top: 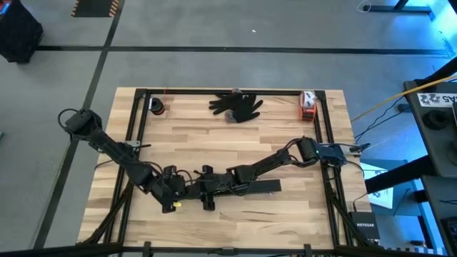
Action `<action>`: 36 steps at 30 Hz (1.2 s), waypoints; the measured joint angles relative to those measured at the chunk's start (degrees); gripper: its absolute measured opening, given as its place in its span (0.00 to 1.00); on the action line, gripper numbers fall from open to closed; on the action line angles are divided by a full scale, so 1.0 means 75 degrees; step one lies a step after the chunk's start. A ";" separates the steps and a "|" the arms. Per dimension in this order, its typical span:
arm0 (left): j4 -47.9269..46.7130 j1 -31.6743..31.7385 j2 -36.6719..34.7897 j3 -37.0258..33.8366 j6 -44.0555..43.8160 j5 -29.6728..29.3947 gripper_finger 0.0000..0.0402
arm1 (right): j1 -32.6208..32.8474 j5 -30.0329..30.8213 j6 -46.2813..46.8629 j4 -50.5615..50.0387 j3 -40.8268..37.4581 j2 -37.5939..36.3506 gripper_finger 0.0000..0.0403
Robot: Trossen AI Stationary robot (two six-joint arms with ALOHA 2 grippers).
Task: Ziptie cables
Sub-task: Close the black cable duct
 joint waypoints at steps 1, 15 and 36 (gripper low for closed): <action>0.0061 0.0002 0.0030 -0.0001 0.0050 -0.0006 0.49 | 0.0000 -0.0037 0.0004 0.0119 -0.0006 0.0011 0.57; 0.0834 0.0155 0.0266 -0.0017 0.0120 0.0177 0.43 | 0.0067 0.0027 -0.0130 -0.0401 0.0684 0.0322 0.57; -0.0274 0.0044 -0.0372 0.0105 -0.0520 0.0604 0.57 | 0.0044 0.0083 -0.0141 -0.0570 0.0712 0.0313 0.57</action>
